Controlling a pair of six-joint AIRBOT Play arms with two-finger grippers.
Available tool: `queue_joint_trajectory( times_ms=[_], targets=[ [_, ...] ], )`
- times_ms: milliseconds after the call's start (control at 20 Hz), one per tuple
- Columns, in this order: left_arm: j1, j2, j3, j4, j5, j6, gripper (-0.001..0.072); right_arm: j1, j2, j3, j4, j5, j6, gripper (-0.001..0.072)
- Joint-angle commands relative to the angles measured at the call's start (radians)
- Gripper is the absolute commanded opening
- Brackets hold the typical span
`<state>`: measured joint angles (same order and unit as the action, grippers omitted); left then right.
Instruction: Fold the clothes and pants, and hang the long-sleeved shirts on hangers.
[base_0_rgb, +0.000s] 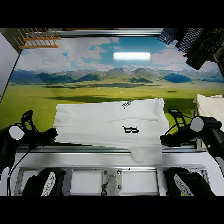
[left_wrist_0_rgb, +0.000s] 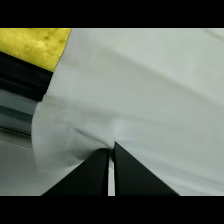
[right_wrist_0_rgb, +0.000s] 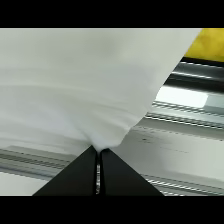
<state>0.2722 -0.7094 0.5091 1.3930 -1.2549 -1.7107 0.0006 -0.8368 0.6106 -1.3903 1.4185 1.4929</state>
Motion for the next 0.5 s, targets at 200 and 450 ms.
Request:
queue_joint_trajectory(
  times_ms=[200,450],
  targets=[
    [-0.125,-0.216,0.223,0.030,0.033,0.002,0.0004,0.001,-0.166,0.260,-0.071,-0.093,0.000,0.0013],
    [-0.126,-0.543,0.459,0.028,0.062,0.005,0.0004,0.001,-0.392,0.437,-0.064,-0.242,-0.001,0.0014]
  ],
)
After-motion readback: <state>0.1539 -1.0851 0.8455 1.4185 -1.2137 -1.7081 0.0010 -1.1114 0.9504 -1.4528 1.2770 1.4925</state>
